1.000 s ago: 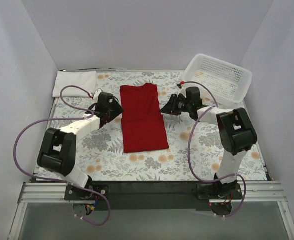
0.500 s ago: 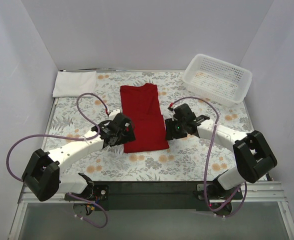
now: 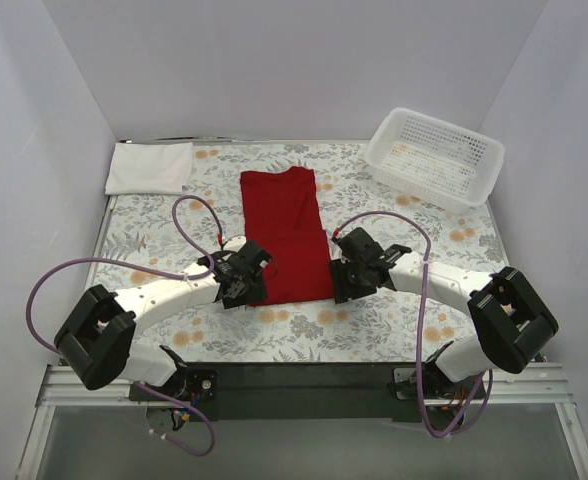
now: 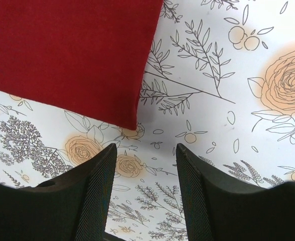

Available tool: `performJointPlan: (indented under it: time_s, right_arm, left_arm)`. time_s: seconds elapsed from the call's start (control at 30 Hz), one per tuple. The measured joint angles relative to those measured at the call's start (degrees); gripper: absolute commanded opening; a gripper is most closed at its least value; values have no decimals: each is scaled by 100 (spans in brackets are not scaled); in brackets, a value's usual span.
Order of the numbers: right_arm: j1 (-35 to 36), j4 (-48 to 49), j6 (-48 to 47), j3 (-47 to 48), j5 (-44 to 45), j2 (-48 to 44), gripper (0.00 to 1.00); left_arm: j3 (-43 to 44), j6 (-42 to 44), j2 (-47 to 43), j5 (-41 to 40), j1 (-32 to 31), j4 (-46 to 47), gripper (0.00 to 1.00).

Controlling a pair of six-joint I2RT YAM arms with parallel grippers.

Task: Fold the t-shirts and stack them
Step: Fold the tshirt

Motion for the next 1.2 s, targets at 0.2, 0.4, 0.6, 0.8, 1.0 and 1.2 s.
performJointPlan:
  time_s: [0.2, 0.4, 0.6, 0.8, 1.0, 1.2]
  right_arm:
    - [92, 50, 9, 0, 44, 0, 57]
    - [179, 66, 15, 0, 59, 11, 57]
    - [260, 66, 31, 0, 76, 15, 56]
    - [299, 68, 48, 0, 87, 24, 56]
    - [323, 52, 133, 46, 140, 66, 56]
    - [330, 72, 203, 393, 236, 166, 55]
  left_arm:
    - [-140, -44, 118, -33, 0, 131, 49]
    - [-240, -85, 369, -68, -2, 326, 45]
    - [-243, -111, 424, -111, -7, 404, 35]
    - [-264, -146, 476, -109, -9, 584, 11]
    - [-297, -164, 459, -57, -9, 723, 0]
    - [-407, -166, 343, -44, -7, 824, 0]
